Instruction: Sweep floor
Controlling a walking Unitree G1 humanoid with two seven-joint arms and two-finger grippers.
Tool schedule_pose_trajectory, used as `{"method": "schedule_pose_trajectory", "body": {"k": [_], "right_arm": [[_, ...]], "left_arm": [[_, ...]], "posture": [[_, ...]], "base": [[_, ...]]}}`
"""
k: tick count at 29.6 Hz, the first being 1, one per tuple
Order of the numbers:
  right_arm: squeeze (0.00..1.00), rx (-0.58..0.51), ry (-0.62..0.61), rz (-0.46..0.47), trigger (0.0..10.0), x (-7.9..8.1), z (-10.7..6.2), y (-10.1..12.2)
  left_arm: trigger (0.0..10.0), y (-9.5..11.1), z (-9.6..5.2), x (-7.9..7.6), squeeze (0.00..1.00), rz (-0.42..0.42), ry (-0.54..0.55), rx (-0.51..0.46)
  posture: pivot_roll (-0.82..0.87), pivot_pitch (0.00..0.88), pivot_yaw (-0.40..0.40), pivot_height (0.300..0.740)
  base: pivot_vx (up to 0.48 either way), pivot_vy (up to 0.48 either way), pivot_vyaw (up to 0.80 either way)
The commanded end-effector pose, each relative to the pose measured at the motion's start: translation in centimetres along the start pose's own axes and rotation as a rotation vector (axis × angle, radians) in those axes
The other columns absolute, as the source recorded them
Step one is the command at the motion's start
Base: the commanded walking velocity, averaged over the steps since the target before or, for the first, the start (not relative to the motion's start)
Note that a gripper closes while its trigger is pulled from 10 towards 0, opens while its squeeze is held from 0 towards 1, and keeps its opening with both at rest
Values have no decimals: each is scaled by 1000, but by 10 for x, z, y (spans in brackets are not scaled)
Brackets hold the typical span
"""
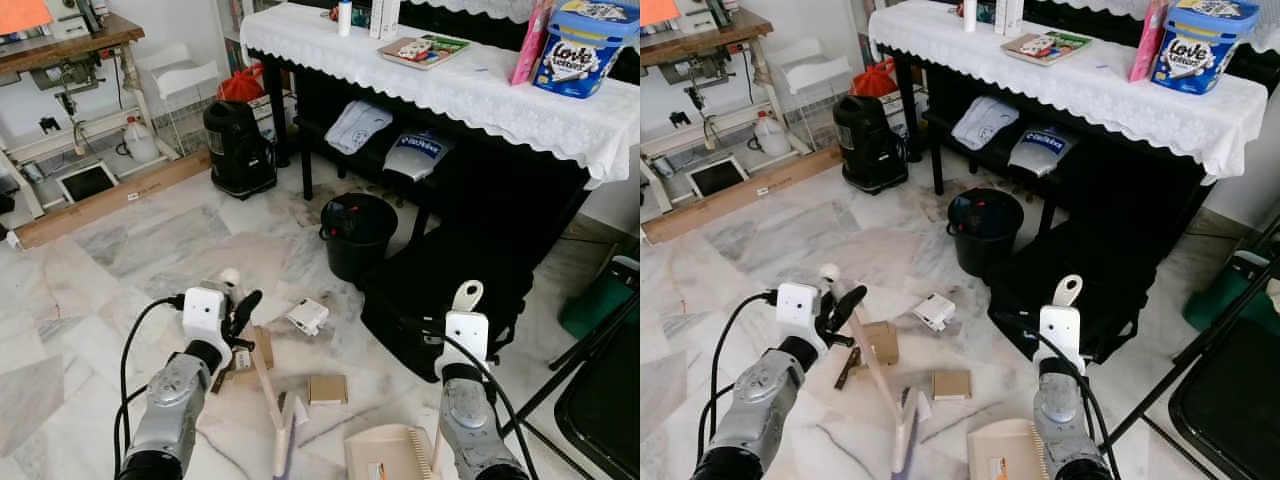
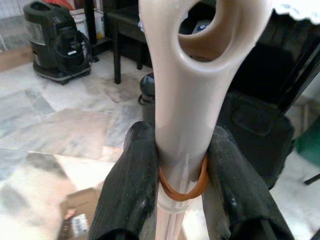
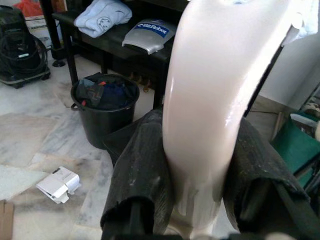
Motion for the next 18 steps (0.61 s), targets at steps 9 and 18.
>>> {"method": "schedule_pose_trajectory", "body": {"k": [9, 18], "right_arm": [[0, -40, -1, 14, 10000, 0, 5, 9], [0, -96, -9, 7, 10000, -1, 8, 20]], "left_arm": [[10000, 20, 0, 8, 0, -105, 5, -63], [10000, 57, -4, 25, 0, -40, 115, -212]], "posture": [[128, 53, 31, 740], [130, 51, 27, 740]], "base": [[0, 0, 0], [0, 0, 0]]}}
Point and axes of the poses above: a point about 5 cm out from each wrist's last joint towards the gripper, its own z axis pointing out of the wrist towards the gripper, its own y axis along the axis of the wrist's last joint, x = y × z, the point moved 2 cm from there along z, pointing out of the wrist towards the gripper, and after that the axes turned 1 degree about z, right-handed, at the moved point
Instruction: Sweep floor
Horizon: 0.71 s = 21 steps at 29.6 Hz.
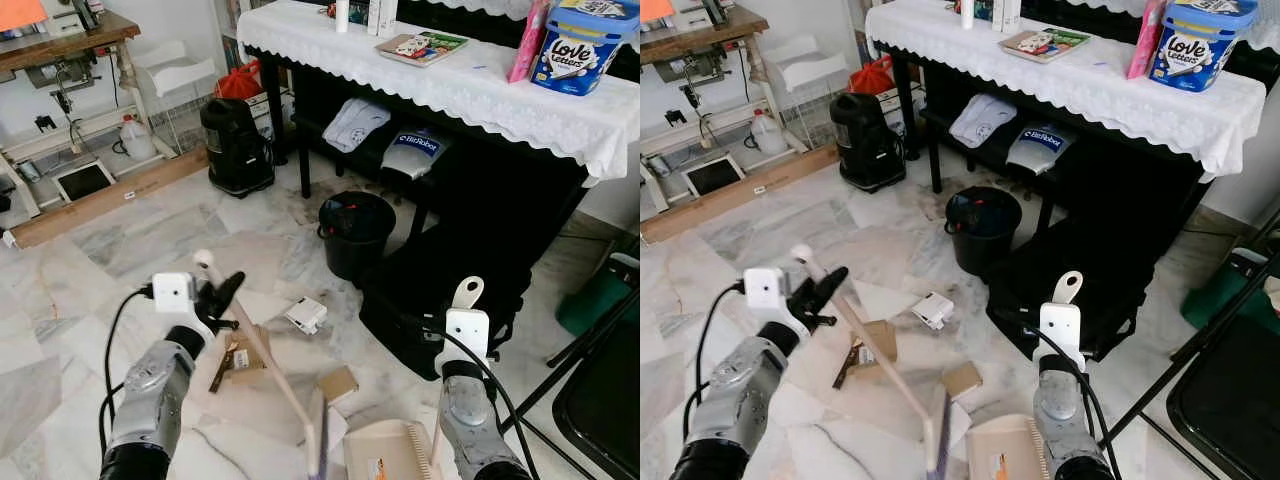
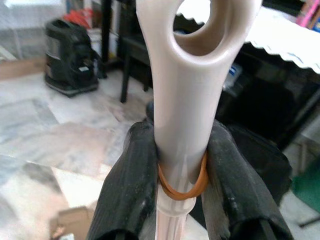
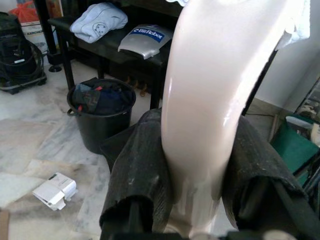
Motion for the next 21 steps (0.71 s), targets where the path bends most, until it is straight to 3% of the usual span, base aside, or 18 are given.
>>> {"method": "schedule_pose_trajectory", "body": {"k": [1, 11, 21], "right_arm": [[0, -70, -5, 1, 10000, 0, 6, 15], [0, -178, -92, -33, 10000, -11, 7, 30], [0, -129, -82, 18, 10000, -6, -1, 15]], "left_arm": [[10000, 25, 2, 5, 0, 29, 26, -107], [10000, 24, -1, 6, 0, 101, 70, -115], [10000, 19, -6, 8, 0, 127, 90, -97]], "posture": [[130, 51, 27, 740], [130, 48, 30, 740], [140, 55, 54, 740]], "base": [[0, 0, 0], [0, 0, 0], [0, 0, 0]]}}
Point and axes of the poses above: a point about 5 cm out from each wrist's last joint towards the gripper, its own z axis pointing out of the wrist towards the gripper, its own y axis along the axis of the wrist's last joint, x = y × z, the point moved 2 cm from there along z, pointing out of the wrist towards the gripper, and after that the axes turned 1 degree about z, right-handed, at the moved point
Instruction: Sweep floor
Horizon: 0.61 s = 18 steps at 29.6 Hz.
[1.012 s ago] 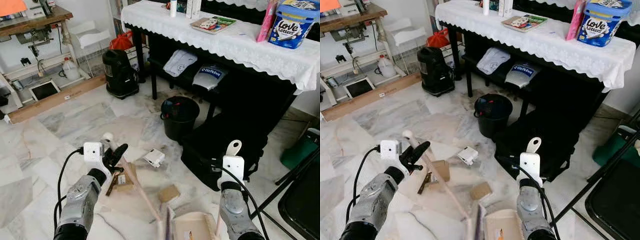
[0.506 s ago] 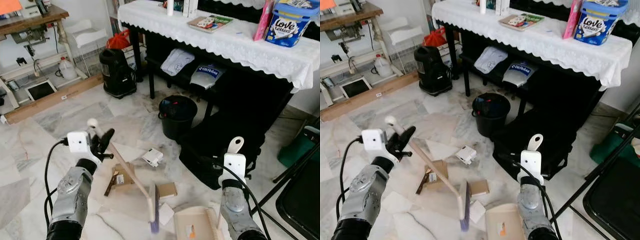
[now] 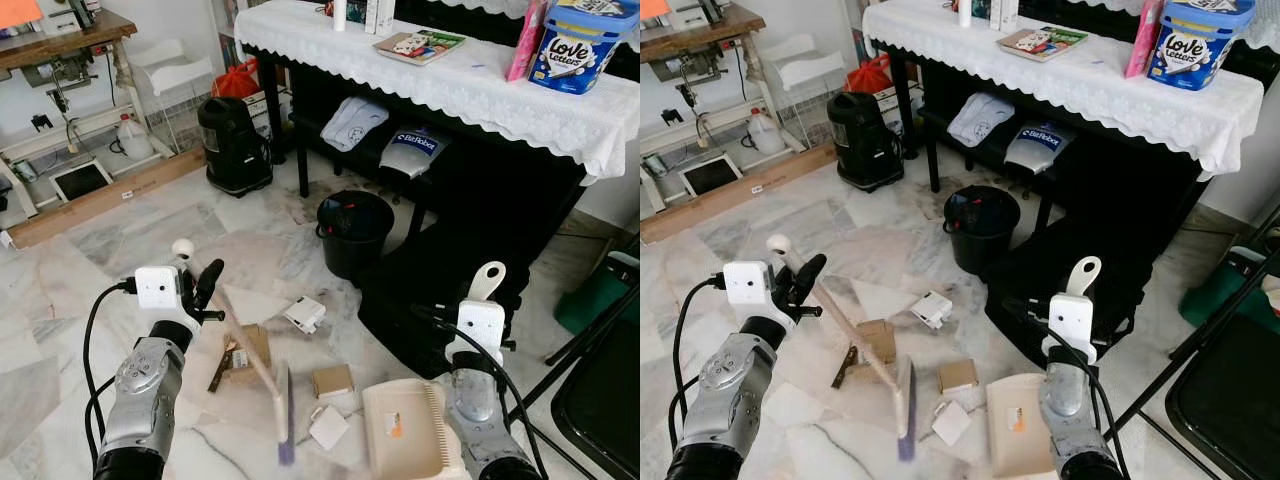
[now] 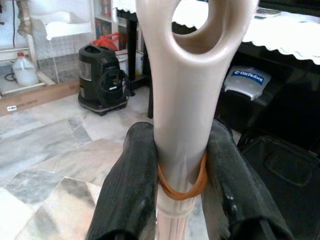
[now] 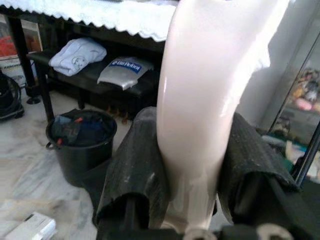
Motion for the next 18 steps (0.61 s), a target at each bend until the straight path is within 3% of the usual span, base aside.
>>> {"method": "schedule_pose_trajectory", "body": {"k": [1, 9, 18], "right_arm": [[0, 18, -3, 14, 10000, 1, -3, -4], [0, 141, 14, -53, 10000, -1, -21, -32], [0, 105, -6, -33, 10000, -4, -16, -26]], "left_arm": [[10000, 12, 0, 5, 0, 25, 10, -53], [10000, 5, -3, 5, 0, 32, -1, -18], [10000, 2, -4, 3, 0, 26, -6, -11]], "posture": [[143, 56, 55, 740], [150, 50, 65, 740], [149, 56, 69, 740]], "base": [[0, 0, 0], [0, 0, 0], [0, 0, 0]]}}
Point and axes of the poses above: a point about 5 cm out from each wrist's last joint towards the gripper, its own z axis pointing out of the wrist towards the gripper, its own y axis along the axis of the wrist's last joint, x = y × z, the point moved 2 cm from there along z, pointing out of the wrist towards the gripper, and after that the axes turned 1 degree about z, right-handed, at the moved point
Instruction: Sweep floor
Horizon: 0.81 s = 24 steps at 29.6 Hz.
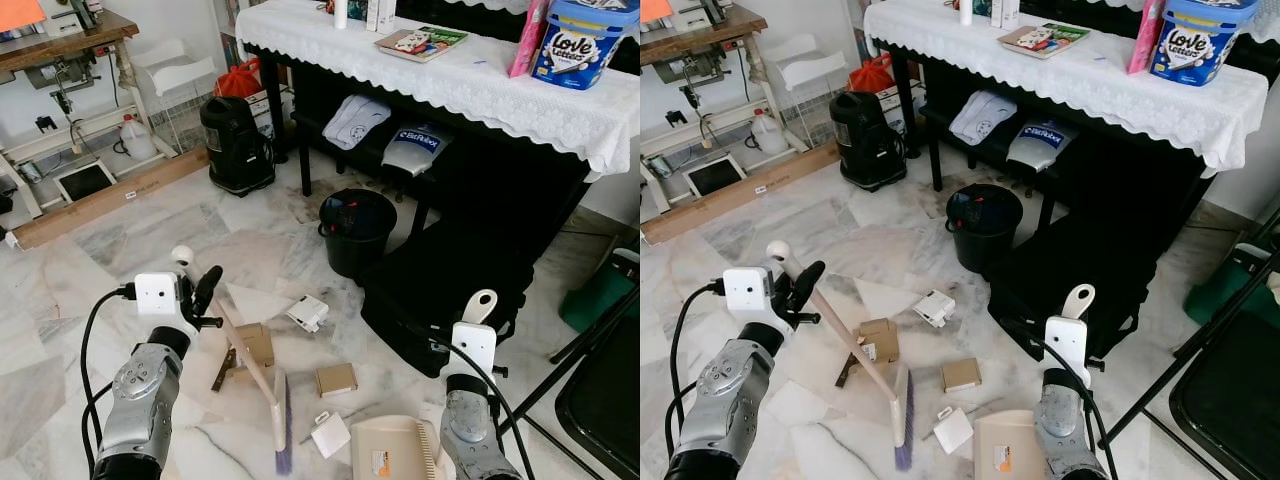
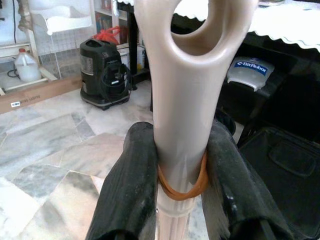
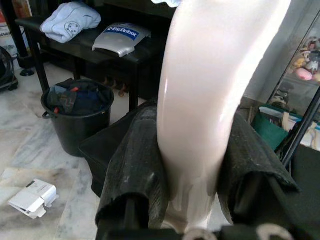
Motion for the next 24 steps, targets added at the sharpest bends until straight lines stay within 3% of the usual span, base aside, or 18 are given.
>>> {"method": "schedule_pose_trajectory", "body": {"k": [1, 5, 9, 17, 24], "right_arm": [[0, -12, -8, -6, 10000, -3, 2, 2], [0, -129, -47, 41, 10000, -7, 15, 28], [0, -172, -41, 31, 10000, -8, 21, 37], [0, -156, -42, 33, 10000, -8, 20, 34], [0, -12, 7, -13, 10000, -3, 11, 6]], "left_arm": [[10000, 8, 1, 1, 0, 16, -2, -34], [10000, 10, 1, 1, 0, 17, -3, -41], [10000, 10, 1, 0, 0, 15, -3, -42], [10000, 9, -1, -1, 0, 15, -4, -41], [10000, 9, -1, -1, 0, 25, -6, -39]], "posture": [[149, 56, 69, 740], [149, 58, 70, 740], [146, 64, 70, 740], [153, 67, 71, 740], [189, 77, 83, 740]], "base": [[0, 0, 0], [0, 0, 0], [0, 0, 0], [0, 0, 0], [0, 0, 0]]}}
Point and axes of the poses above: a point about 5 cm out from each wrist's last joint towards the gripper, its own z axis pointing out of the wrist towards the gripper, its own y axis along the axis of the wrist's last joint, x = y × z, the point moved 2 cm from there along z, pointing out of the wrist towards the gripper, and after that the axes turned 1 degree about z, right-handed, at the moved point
